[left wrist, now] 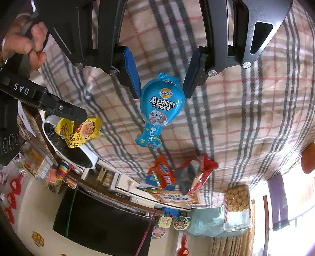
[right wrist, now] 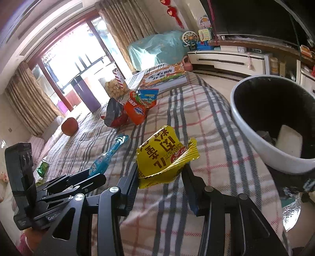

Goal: Collect trash
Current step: 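Carry the blue candy toy and yellow snack bag toward the bin with both tools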

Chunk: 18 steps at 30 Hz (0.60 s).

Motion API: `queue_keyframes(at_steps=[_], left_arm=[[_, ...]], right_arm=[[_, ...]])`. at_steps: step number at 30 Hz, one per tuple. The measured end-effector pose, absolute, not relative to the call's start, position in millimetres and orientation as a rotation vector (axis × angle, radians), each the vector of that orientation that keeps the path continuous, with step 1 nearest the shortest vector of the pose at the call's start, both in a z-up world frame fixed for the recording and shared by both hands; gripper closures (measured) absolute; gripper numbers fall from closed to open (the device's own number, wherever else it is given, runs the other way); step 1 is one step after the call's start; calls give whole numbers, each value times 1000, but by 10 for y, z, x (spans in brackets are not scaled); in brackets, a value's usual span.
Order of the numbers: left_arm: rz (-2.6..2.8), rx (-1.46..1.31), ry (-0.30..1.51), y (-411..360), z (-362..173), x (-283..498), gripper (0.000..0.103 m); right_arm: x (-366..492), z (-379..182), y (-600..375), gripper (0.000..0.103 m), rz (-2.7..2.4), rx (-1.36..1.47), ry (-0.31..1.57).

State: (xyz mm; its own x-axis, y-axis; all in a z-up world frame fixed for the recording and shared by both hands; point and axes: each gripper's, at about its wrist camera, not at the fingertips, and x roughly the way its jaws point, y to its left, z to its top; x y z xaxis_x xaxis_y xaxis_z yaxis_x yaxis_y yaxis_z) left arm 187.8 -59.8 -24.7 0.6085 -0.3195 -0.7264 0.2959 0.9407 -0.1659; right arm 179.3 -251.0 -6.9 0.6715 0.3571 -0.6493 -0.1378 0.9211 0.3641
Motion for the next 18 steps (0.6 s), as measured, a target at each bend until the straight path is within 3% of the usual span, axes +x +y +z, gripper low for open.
queue_keyframes(at_steps=[18], left_arm=[[-460, 23, 798, -1175, -8, 1751, 59]], right_arm=[[1501, 200, -3062, 59, 199, 326, 708]])
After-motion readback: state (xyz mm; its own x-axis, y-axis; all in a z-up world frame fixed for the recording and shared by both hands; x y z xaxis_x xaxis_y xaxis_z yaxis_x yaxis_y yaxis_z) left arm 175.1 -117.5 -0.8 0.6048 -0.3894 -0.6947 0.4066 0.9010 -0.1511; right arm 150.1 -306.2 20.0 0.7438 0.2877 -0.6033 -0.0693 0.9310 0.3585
